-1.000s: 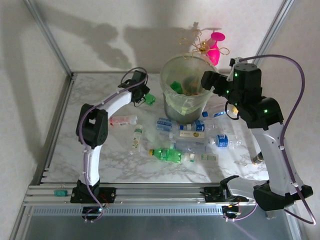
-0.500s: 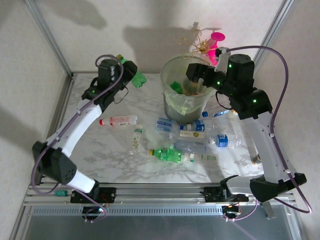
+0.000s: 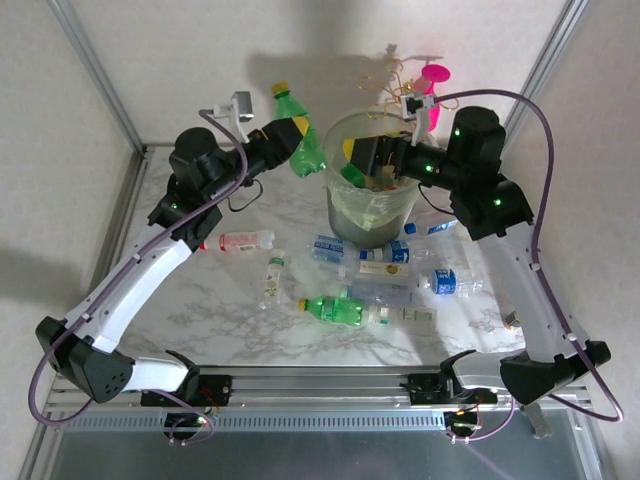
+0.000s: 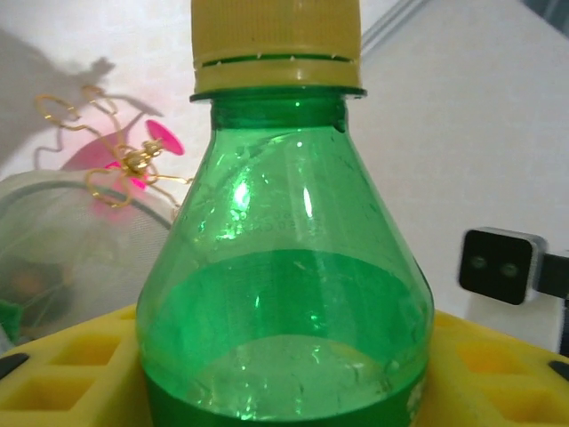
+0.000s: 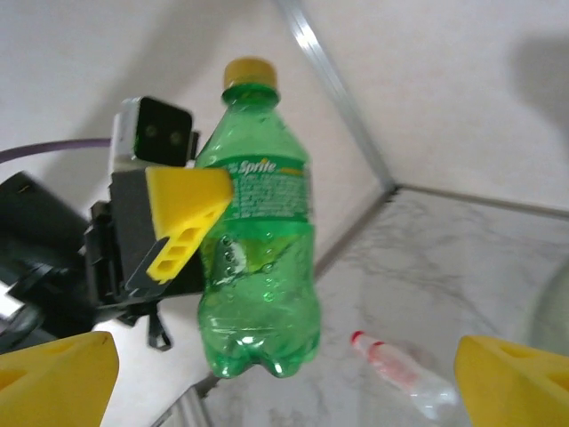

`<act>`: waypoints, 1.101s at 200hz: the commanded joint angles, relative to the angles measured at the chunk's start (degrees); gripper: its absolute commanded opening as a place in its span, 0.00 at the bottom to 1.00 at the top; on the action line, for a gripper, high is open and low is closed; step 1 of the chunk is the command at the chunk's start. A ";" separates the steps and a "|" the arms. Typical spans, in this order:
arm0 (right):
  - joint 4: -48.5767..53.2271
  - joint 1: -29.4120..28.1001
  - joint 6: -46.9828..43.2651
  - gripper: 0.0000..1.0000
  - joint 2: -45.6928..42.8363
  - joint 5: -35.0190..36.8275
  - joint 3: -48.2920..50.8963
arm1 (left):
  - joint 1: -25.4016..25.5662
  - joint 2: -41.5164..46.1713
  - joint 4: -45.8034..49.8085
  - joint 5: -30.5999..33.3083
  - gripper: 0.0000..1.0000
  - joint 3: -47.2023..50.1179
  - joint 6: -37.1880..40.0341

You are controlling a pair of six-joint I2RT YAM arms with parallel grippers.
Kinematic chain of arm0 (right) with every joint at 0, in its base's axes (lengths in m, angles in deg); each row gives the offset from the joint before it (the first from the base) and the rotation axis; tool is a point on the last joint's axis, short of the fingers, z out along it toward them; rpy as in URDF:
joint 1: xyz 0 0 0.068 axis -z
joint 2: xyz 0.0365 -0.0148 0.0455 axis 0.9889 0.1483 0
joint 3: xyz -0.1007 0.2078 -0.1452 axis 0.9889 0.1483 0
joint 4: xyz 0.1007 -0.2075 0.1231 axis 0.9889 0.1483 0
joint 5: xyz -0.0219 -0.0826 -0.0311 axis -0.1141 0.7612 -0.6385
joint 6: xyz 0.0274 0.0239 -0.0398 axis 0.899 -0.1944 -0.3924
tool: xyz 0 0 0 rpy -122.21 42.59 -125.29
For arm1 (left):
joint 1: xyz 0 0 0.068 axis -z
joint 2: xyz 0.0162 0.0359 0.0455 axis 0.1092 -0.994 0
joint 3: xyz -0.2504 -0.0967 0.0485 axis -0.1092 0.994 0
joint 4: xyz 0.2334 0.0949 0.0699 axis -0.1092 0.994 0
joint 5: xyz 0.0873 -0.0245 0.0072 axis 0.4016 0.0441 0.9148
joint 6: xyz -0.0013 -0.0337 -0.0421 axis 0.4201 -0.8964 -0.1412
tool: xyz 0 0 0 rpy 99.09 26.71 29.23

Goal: Put the plastic bottles in the bin

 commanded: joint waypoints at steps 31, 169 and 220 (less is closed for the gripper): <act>-4.16 -2.83 2.87 0.98 5.15 -12.41 -3.32 | 0.93 2.74 -8.59 -8.06 0.53 -1.36 -1.06; -20.46 -2.81 16.26 0.82 5.07 -23.75 4.84 | 5.94 -1.40 -5.69 -12.70 0.52 -7.28 0.89; -21.87 -2.89 17.64 0.63 5.31 -24.19 5.87 | 7.50 -1.66 -4.71 -12.04 0.52 -6.47 2.11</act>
